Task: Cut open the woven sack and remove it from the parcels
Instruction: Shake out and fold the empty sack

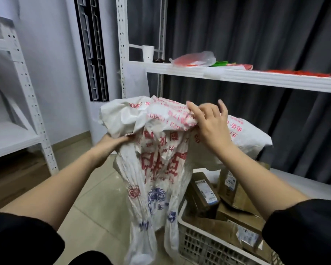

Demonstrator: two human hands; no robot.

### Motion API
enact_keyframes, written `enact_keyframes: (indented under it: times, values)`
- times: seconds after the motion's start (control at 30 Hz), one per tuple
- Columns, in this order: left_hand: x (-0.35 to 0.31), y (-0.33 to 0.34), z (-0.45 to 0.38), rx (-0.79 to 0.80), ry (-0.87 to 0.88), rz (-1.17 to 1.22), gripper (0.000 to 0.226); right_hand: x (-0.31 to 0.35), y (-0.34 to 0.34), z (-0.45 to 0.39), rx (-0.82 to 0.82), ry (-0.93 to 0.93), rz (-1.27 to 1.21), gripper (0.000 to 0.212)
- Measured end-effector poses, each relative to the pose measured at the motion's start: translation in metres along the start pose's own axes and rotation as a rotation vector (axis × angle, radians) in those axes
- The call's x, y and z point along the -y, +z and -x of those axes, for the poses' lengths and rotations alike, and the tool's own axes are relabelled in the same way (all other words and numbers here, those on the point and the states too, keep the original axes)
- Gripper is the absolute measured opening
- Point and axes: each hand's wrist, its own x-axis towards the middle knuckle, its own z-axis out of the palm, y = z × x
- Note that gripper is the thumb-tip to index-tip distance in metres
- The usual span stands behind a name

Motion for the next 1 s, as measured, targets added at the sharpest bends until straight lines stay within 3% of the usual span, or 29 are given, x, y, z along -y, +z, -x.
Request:
enact_keyframes:
  times: [0.1, 0.2, 0.33, 0.43, 0.5, 0.57, 0.67, 0.77, 0.87, 0.93, 1.0]
  values:
    - [-0.013, 0.009, -0.002, -0.209, -0.043, 0.21, 0.063, 0.0, 0.004, -0.005, 0.335, 0.255, 0.039, 0.08]
    - [-0.023, 0.003, -0.006, -0.223, -0.148, 0.372, 0.059, -0.007, 0.007, 0.002, 0.439, 0.533, -0.065, 0.08]
    - [-0.032, -0.018, -0.004, -0.265, -0.297, 0.449, 0.057, -0.011, 0.02, 0.035, 0.552, 1.024, -0.448, 0.075]
    - [-0.041, -0.029, 0.001, -0.238, -0.279, 0.479, 0.049, 0.003, 0.028, 0.07, 0.751, 1.352, -0.947, 0.081]
    - [-0.048, -0.032, 0.007, -0.208, -0.245, 0.534, 0.043, 0.017, 0.027, 0.09, 0.85, 1.472, -1.137, 0.093]
    - [-0.053, -0.035, 0.012, -0.213, -0.21, 0.592, 0.044, 0.035, 0.027, 0.102, 0.922, 1.518, -1.31, 0.091]
    - [-0.06, -0.04, 0.02, -0.268, -0.164, 0.66, 0.04, 0.06, 0.039, 0.107, 0.861, 1.594, -1.495, 0.083]
    - [-0.058, -0.05, 0.023, -0.336, -0.153, 0.644, 0.039, 0.076, 0.049, 0.09, 0.756, 1.581, -1.448, 0.043]
    - [-0.054, -0.06, 0.025, -0.341, -0.172, 0.618, 0.042, 0.066, 0.054, 0.058, 0.607, 1.546, -1.407, 0.022]
    - [-0.053, -0.063, 0.026, -0.344, -0.167, 0.621, 0.042, 0.06, 0.049, 0.04, 0.608, 1.468, -1.465, 0.027]
    - [-0.054, -0.063, 0.025, -0.371, -0.125, 0.647, 0.043, 0.062, 0.05, 0.038, 0.758, 1.428, -1.417, 0.044]
